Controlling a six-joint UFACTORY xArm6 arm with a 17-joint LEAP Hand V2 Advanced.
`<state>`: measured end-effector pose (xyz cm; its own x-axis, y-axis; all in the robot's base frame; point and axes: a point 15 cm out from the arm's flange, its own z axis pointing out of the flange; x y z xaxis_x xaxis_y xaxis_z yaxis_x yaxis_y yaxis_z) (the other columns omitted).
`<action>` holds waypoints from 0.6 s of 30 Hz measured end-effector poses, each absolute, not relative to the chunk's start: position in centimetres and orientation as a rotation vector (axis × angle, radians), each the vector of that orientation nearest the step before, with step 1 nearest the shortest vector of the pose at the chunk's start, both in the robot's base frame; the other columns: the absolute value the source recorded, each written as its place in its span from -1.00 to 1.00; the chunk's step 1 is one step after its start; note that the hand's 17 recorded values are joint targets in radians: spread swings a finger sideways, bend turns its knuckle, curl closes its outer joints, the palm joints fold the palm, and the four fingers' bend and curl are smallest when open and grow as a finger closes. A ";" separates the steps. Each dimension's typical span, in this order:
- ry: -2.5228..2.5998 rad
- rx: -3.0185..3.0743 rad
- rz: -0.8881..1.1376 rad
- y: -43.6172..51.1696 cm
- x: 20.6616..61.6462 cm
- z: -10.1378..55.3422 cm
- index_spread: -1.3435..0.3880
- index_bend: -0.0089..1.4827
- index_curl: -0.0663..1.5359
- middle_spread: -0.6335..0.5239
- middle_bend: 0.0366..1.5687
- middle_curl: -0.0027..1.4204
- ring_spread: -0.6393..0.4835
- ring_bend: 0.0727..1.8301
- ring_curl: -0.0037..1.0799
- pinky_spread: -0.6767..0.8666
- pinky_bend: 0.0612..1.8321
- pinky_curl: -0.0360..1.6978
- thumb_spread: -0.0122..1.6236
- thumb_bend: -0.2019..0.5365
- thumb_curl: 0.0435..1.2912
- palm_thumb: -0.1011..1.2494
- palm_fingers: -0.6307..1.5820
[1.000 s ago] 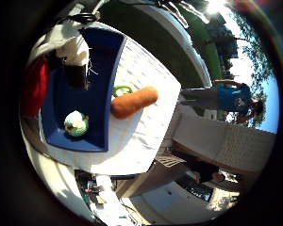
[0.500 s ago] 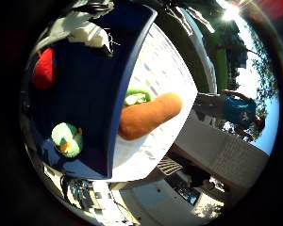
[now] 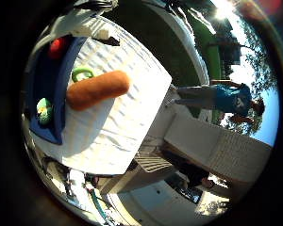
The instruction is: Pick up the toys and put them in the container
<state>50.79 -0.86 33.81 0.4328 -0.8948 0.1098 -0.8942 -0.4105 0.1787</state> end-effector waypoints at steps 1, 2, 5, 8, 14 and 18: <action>-1.568 2.460 -0.026 -2.0 50.9 32.9 0.18 -0.79 -0.60 0.19 -0.82 -0.54 0.66 -0.51 -0.43 0.51 -0.12 -0.60 0.35 -0.54 -0.43 0.23 -0.46; -1.564 2.451 -0.042 -2.9 51.1 32.2 0.19 -0.79 -0.60 0.19 -0.82 -0.54 0.66 -0.52 -0.43 0.50 -0.12 -0.60 0.35 -0.54 -0.43 0.23 -0.46; -1.549 2.432 -0.085 -4.4 51.5 29.8 0.20 -0.78 -0.61 0.19 -0.82 -0.54 0.65 -0.53 -0.43 0.50 -0.14 -0.62 0.35 -0.54 -0.44 0.23 -0.45; -1.532 2.422 -0.117 -4.9 52.2 27.3 0.21 -0.77 -0.61 0.18 -0.82 -0.54 0.65 -0.54 -0.43 0.49 -0.16 -0.63 0.34 -0.56 -0.46 0.20 -0.45; -1.457 2.364 -0.155 -5.9 52.8 22.3 0.23 -0.78 -0.62 0.17 -0.81 -0.54 0.66 -0.55 -0.43 0.49 -0.18 -0.64 0.31 -0.58 -0.52 0.08 -0.44; -1.405 2.357 -0.189 -4.6 53.2 18.7 0.27 -0.77 -0.62 0.15 -0.79 -0.53 0.66 -0.56 -0.44 0.49 -0.21 -0.66 0.30 -0.56 -0.54 0.06 -0.41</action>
<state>53.22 -4.63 18.75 0.4889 -0.8686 0.0811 -0.8161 -0.4226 0.3941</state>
